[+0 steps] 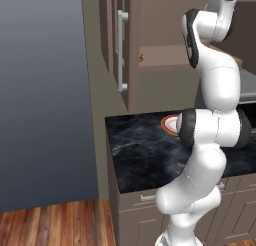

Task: Pick the bar soap and soap dispenser from the cabinet and place them on the counter.

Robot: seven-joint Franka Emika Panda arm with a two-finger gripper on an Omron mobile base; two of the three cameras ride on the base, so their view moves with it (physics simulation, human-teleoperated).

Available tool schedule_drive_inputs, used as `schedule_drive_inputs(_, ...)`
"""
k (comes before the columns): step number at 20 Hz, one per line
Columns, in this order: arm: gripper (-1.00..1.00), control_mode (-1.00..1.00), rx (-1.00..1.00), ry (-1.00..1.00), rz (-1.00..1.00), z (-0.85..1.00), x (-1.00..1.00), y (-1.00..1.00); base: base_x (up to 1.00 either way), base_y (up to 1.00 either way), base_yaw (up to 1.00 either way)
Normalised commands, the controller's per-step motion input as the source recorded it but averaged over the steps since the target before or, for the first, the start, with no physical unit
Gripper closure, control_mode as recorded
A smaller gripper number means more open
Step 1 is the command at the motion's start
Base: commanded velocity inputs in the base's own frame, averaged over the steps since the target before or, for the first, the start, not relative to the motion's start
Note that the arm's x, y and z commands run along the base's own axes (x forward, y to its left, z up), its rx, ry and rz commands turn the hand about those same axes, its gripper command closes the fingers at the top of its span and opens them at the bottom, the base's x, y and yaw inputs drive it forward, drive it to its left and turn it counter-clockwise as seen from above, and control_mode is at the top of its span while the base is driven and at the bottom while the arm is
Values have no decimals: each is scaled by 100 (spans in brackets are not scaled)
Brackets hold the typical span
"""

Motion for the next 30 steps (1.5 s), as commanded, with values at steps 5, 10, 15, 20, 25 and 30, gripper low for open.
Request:
schedule_drive_inputs(5,100,-100,0,0,0,0,-45,0,0,0,0)
schedule_drive_inputs(10,100,-100,0,0,0,0,-50,0,0,0,0)
schedule_drive_inputs(15,100,-100,2,0,0,0,-57,0,0,0,0)
schedule_drive_inputs(20,100,-100,1,0,0,0,-68,2,0,0,0)
schedule_drive_inputs(25,100,-100,0,0,0,0,-68,3,0,0,0)
schedule_drive_inputs(30,100,-100,1,0,0,-1,-71,3,0,0,0)
